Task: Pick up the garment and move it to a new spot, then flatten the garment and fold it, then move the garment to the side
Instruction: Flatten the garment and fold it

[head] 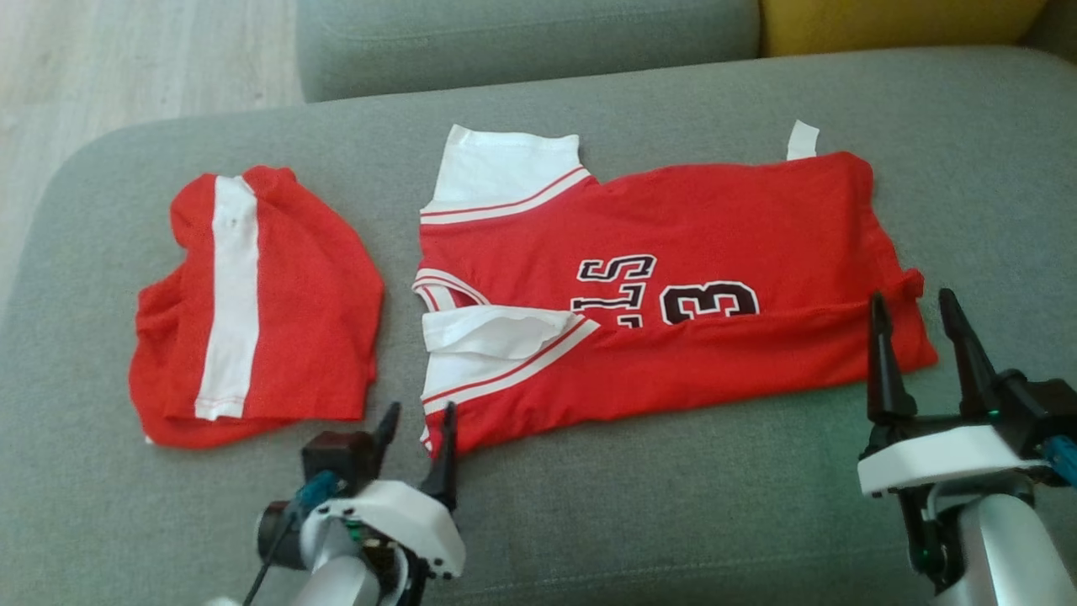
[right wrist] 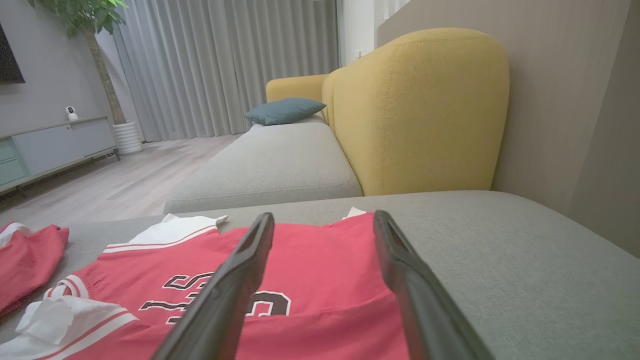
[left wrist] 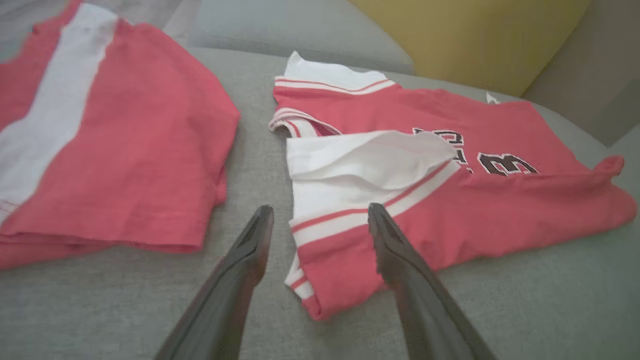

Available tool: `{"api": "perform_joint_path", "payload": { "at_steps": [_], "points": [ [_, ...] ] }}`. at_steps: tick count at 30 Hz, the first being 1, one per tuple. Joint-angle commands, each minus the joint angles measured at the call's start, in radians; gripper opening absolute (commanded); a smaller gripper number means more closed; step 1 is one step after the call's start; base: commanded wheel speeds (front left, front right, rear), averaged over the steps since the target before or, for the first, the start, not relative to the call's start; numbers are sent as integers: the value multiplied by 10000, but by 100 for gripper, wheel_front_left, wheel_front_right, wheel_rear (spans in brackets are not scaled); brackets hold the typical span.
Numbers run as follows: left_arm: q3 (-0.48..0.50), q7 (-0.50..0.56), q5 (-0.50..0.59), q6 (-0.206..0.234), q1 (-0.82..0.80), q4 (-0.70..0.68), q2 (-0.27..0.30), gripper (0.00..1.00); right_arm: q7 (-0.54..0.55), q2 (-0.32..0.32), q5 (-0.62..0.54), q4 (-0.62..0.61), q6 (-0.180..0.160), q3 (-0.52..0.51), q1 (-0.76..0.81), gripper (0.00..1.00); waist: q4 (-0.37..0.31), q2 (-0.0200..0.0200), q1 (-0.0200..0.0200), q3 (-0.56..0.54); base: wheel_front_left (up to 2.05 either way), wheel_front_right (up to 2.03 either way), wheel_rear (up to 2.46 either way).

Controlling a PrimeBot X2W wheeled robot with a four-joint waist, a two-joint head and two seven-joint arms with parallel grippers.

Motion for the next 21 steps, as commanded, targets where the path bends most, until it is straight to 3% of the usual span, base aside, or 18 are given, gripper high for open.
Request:
{"api": "perform_joint_path", "payload": {
  "at_steps": [1,11,15,17,21],
  "points": [
    [48,97,-130,-73,-669,129,-48,100,37,-112,-79,-425,65,159,-416,100,-104,-1,0,120,0,0,0],
    [-320,1010,-78,223,-1541,1878,-38,100,169,-165,-100,-667,65,97,-556,100,-394,-1,0,545,0,0,0],
    [-437,1312,-166,-19,-1852,2477,-28,100,273,-175,-188,-686,65,-22,-598,100,-470,-1,0,727,0,0,0],
    [-483,1295,-212,-142,-1931,2567,-29,0,390,-191,-231,-596,65,-119,-615,100,-472,-1,0,763,0,0,0],
    [-443,702,-213,-166,-2101,2371,-31,0,907,-133,-390,-151,65,-575,-739,100,-422,-1,0,771,0,0,0]
  ]
}}
